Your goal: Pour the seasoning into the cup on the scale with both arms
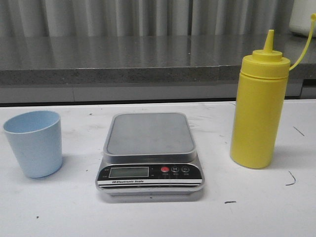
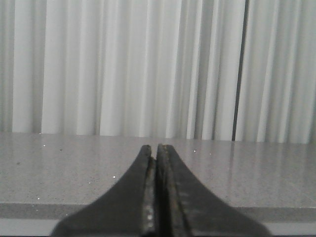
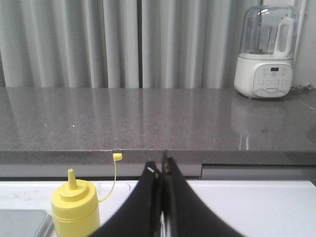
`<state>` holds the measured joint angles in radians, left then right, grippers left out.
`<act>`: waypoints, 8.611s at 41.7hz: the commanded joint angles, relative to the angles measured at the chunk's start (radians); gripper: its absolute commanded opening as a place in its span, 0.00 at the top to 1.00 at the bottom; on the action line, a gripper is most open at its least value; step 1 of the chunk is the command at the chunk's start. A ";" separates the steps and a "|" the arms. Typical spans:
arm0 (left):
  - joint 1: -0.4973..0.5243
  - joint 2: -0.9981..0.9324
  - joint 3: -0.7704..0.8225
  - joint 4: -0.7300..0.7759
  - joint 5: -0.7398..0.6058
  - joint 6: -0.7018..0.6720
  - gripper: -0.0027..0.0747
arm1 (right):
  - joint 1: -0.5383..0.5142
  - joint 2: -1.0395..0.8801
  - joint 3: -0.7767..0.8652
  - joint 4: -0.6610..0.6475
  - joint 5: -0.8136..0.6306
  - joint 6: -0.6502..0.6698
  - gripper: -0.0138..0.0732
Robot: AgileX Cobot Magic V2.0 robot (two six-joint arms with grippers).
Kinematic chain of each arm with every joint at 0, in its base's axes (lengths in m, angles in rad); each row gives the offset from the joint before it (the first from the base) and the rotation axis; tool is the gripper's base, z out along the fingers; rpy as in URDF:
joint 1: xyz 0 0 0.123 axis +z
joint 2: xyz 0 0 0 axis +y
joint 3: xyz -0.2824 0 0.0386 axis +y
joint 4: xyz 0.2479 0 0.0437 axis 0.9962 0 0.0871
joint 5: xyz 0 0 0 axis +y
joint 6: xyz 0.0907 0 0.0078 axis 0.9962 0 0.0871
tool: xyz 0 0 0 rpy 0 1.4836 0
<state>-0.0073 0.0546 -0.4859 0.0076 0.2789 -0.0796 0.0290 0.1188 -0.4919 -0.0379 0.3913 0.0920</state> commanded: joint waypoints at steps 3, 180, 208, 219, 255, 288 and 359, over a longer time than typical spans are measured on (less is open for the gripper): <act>0.000 0.150 -0.163 0.004 0.081 -0.009 0.99 | -0.004 0.150 -0.151 -0.037 0.090 -0.016 0.92; -0.547 1.898 -1.377 -0.044 0.805 -0.035 0.99 | -0.004 0.519 -0.192 -0.055 0.316 -0.052 0.20; -0.545 1.942 -1.378 -0.008 0.810 -0.035 0.99 | -0.004 0.519 -0.192 -0.055 0.316 -0.052 0.20; -0.547 1.942 -1.378 -0.018 0.827 -0.035 0.85 | -0.004 0.519 -0.192 -0.055 0.316 -0.052 0.20; -0.547 1.368 -0.977 0.025 0.606 0.005 0.51 | -0.004 0.519 -0.192 -0.055 0.316 -0.052 0.20; -0.547 0.564 -0.348 0.019 0.547 0.015 0.51 | -0.004 0.519 -0.192 -0.055 0.316 -0.052 0.20; -0.547 0.484 -0.305 0.019 0.535 0.015 0.51 | 0.309 0.740 0.128 0.106 -0.540 -0.104 0.08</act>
<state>-0.5478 0.5358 -0.7639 0.0303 0.8909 -0.0640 0.3289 0.8450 -0.3893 0.0635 0.0924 0.0000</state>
